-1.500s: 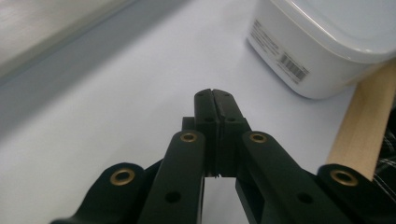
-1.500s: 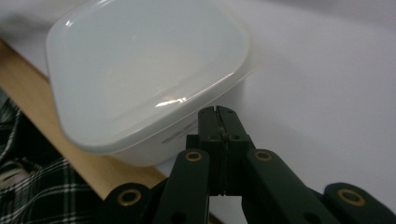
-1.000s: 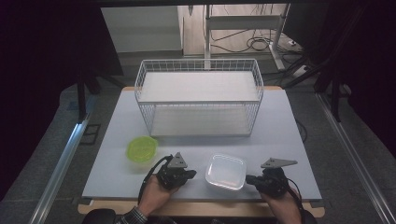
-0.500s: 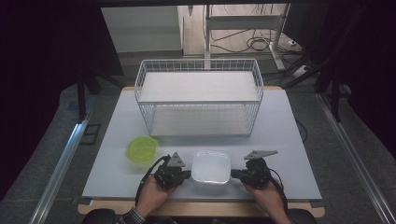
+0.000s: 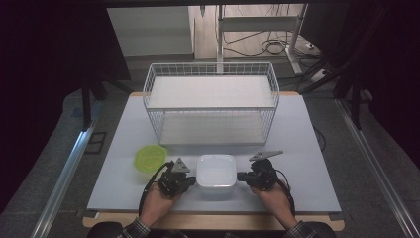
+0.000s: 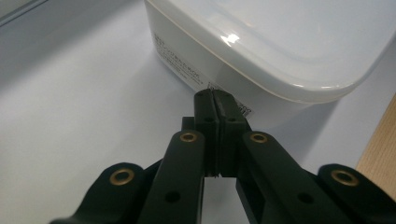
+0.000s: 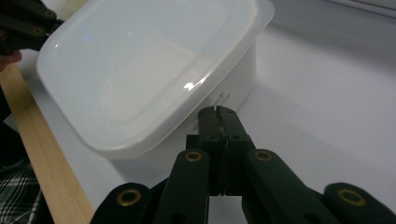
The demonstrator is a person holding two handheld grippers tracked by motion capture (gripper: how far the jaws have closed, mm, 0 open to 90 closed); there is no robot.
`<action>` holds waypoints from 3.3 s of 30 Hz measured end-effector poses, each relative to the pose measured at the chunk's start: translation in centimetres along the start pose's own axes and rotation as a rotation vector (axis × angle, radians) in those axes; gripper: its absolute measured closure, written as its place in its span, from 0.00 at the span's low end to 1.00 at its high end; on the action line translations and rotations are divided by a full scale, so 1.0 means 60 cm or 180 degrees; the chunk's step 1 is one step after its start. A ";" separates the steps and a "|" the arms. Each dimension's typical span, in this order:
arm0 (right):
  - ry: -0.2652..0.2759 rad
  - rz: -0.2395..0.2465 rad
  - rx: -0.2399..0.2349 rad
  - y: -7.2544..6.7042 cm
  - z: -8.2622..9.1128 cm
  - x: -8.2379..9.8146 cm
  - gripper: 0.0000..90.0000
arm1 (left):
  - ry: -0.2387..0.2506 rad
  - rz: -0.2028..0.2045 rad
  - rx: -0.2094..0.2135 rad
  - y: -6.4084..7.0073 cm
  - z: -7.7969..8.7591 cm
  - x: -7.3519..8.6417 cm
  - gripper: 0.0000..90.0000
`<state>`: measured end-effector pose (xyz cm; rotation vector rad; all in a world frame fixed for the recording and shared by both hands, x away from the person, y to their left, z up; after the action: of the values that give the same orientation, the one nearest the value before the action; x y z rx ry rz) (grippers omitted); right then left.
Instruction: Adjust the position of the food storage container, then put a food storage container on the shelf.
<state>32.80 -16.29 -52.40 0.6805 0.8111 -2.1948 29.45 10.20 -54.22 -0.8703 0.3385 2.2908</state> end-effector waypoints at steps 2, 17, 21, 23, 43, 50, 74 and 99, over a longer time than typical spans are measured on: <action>-0.0013 0.0086 0.0019 -0.003 0.001 0.006 0.99 | 0.0010 0.0023 0.0006 -0.001 0.002 0.000 0.97; 0.0295 0.0544 0.0309 0.003 0.066 0.012 0.58 | 0.0441 0.0039 -0.0077 -0.021 0.066 0.029 0.50; 0.0282 0.0571 0.0245 0.003 0.062 0.015 0.42 | 0.0488 0.0070 -0.0028 -0.022 0.068 0.042 0.34; 0.0294 0.0586 0.0210 0.003 0.060 0.015 0.36 | 0.0492 0.0097 -0.0022 -0.022 0.070 0.044 0.30; 0.0467 0.0600 0.0141 -0.003 0.053 0.006 0.12 | 0.0693 -0.0036 0.0099 -0.009 0.048 0.031 0.06; 0.0472 0.0643 0.0148 -0.009 0.048 -0.001 0.10 | 0.0531 -0.0030 0.0034 -0.007 0.047 0.010 0.05; 0.0085 0.0211 -0.0243 -0.006 -0.003 -0.043 0.26 | 0.0376 0.0456 0.0802 -0.031 -0.007 -0.046 0.20; 0.0385 -0.0599 -0.0454 -0.036 0.035 -0.017 0.80 | 0.0270 0.1059 0.0681 -0.015 0.047 -0.025 0.74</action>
<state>31.36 -16.15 -49.58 0.6948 1.1231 -2.2515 29.49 11.38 -51.14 -0.8534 0.8031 2.4611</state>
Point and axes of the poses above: each handheld gripper's, and its own axes: z roughly backward along the jaws, x roughly out of its underside, y roughly to its right, the point moved 3 cm from there along -z, roughly forward along the jaws, and after that the axes turned 8 degrees about -x, right-handed, at the moved point
